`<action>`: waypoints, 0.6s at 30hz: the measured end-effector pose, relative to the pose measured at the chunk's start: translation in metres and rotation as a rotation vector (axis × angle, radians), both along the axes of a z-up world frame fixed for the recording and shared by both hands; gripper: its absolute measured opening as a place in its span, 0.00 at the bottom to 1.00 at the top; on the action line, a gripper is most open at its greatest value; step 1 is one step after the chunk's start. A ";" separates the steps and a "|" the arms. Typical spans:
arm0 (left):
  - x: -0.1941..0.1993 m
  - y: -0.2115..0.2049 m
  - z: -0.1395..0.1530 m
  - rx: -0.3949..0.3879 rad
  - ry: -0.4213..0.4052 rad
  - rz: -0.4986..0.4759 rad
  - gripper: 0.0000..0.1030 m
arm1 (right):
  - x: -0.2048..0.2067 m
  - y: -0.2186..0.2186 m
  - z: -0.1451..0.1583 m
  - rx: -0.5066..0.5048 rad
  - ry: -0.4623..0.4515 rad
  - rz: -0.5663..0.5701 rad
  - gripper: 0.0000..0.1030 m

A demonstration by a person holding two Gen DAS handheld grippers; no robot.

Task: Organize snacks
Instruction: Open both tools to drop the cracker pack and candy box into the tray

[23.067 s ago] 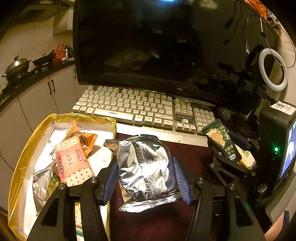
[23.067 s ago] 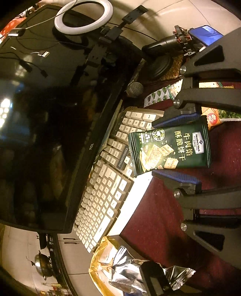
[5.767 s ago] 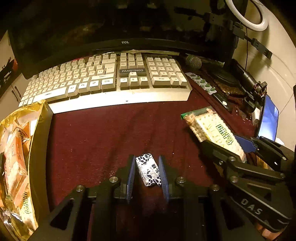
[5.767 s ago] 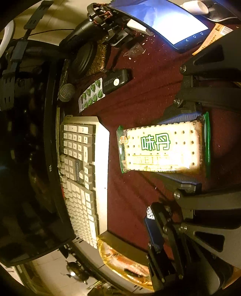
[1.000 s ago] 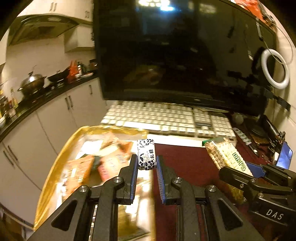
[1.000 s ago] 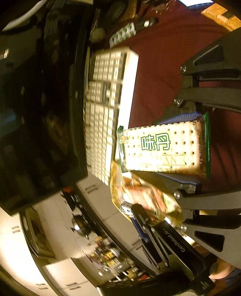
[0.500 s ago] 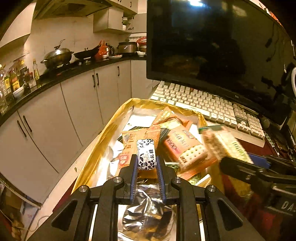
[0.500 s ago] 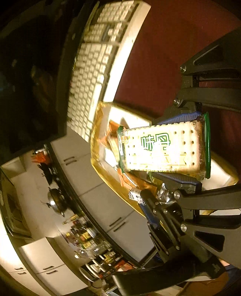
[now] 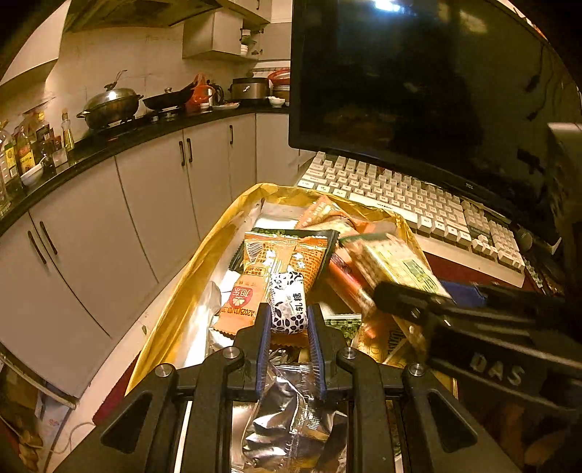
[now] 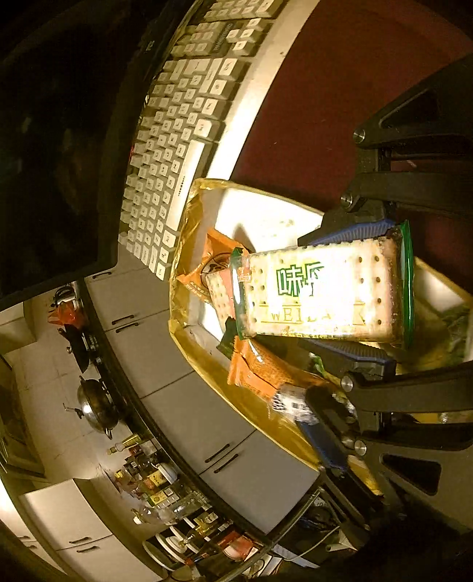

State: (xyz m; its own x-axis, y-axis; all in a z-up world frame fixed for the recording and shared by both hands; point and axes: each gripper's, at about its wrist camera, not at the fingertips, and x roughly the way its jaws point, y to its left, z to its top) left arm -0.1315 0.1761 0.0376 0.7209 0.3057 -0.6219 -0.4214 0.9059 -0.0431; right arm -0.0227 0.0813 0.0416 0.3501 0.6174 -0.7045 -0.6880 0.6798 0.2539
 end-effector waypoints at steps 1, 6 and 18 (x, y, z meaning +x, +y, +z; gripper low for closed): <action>0.000 -0.001 0.000 0.005 0.000 0.000 0.19 | 0.002 0.002 -0.001 -0.002 0.000 0.002 0.44; -0.001 -0.003 -0.001 0.032 -0.004 -0.008 0.19 | 0.005 0.001 -0.002 0.014 0.021 0.013 0.45; -0.004 -0.013 0.005 0.071 -0.023 -0.025 0.40 | -0.011 -0.020 0.025 0.085 -0.020 0.037 0.58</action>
State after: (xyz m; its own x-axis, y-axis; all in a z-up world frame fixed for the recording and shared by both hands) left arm -0.1354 0.1634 0.0431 0.7426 0.3307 -0.5824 -0.3986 0.9170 0.0124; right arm -0.0338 0.0613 0.0668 0.3393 0.6871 -0.6424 -0.7178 0.6306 0.2953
